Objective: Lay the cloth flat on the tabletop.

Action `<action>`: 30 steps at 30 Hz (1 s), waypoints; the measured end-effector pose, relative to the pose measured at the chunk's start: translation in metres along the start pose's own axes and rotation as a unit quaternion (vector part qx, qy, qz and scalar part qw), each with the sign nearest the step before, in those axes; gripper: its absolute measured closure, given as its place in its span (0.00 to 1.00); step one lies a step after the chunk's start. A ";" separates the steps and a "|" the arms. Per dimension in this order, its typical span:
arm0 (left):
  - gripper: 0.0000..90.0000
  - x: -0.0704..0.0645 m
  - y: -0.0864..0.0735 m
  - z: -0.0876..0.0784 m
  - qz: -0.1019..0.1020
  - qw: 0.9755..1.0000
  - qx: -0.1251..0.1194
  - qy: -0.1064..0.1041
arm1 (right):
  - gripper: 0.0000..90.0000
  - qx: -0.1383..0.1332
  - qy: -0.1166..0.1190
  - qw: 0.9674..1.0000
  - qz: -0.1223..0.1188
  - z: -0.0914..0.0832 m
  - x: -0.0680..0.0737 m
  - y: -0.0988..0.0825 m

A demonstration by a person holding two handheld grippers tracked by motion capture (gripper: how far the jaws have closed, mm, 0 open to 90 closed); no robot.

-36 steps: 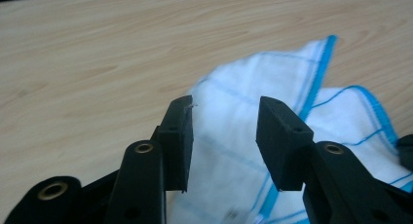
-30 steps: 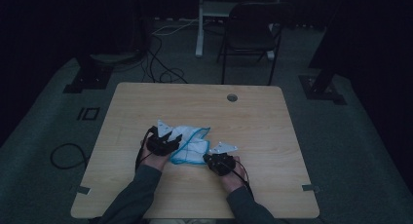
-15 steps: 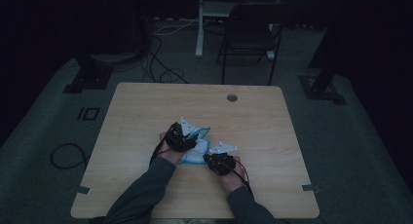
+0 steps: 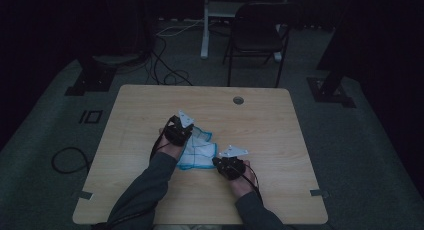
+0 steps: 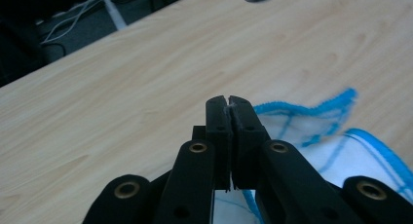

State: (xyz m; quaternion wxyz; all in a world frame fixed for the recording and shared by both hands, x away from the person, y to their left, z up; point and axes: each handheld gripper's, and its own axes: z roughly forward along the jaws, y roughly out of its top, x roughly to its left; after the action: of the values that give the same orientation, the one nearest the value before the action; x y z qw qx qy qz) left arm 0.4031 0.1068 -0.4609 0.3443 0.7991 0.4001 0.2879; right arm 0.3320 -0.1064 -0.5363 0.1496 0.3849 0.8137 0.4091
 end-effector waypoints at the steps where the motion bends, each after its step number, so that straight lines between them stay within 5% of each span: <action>1: 0.98 0.005 0.000 -0.002 -0.007 1.000 -0.002 0.002 | 0.97 0.000 -0.003 1.000 -0.001 -0.001 0.000 0.000; 15: 0.99 0.064 -0.024 -0.019 -0.098 0.995 -0.002 0.021 | 0.98 0.000 -0.030 1.000 0.006 -0.014 -0.011 -0.007; 30: 1.00 0.099 -0.061 -0.017 -0.170 0.985 0.018 0.028 | 0.98 -0.012 -0.047 0.999 0.020 -0.035 -0.025 -0.011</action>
State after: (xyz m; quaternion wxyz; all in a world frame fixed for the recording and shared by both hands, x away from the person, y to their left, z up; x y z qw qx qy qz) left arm 0.4143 0.2217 -0.4797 0.3622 0.7170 0.5452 0.2397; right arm 0.3229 -0.1484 -0.5248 0.1837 0.4181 0.7927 0.4037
